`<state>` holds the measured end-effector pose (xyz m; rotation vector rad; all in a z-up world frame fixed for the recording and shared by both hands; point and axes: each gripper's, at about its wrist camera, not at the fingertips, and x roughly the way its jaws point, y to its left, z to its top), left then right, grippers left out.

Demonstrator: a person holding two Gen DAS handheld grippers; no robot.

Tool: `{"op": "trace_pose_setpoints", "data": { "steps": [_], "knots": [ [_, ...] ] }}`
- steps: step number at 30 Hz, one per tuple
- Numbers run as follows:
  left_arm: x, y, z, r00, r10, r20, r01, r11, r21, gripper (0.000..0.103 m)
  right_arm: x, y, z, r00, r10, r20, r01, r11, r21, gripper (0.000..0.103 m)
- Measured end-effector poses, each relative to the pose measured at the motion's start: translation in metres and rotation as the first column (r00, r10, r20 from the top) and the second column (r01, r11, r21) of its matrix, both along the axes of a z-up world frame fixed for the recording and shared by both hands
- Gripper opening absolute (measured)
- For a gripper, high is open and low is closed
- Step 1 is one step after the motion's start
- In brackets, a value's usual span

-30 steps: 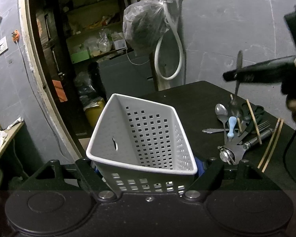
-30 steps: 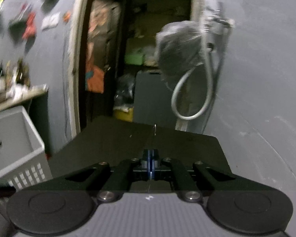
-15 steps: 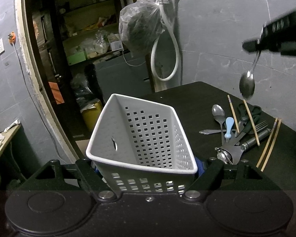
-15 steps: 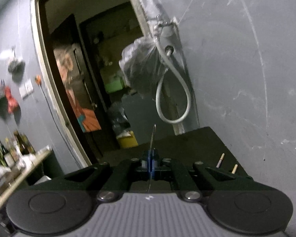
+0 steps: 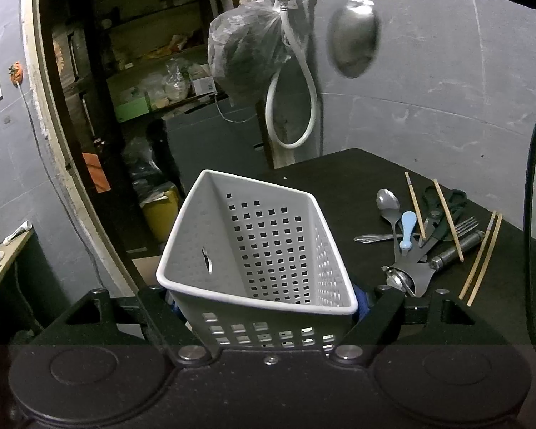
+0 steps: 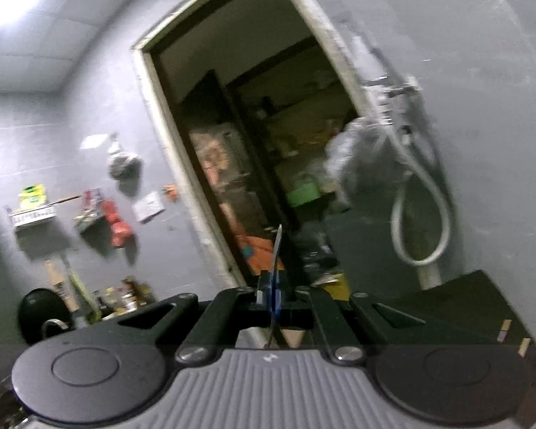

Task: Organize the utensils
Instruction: 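Carry the metal spoon with the right gripper and drop it into the caddy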

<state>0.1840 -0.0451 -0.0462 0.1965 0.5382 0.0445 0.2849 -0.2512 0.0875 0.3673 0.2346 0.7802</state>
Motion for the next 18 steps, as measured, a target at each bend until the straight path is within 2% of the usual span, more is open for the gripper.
{"op": "trace_pose_setpoints", "data": {
  "steps": [2,7,13,18],
  "knots": [
    [0.0,0.0,0.0,1.0,-0.003,0.001,0.003,1.0,0.0,0.081,-0.003,0.01,-0.004,0.999,0.041,-0.007,-0.041,0.999,-0.004,0.002],
    [-0.001,0.001,-0.001,1.0,-0.008,0.002,0.008,1.0,0.002,0.081,-0.002,0.038,-0.027,0.989,0.121,-0.088,-0.124,0.991,-0.04,0.002],
    [-0.001,0.001,-0.002,1.0,-0.008,0.002,0.008,1.0,0.0,0.081,-0.006,0.069,-0.058,0.976,0.165,-0.141,-0.185,0.972,-0.142,0.002],
    [-0.002,0.001,-0.002,1.0,-0.009,0.003,0.009,1.0,0.001,0.081,-0.014,0.08,-0.077,0.967,0.185,-0.178,-0.216,0.96,-0.178,0.003]
  ]
}}
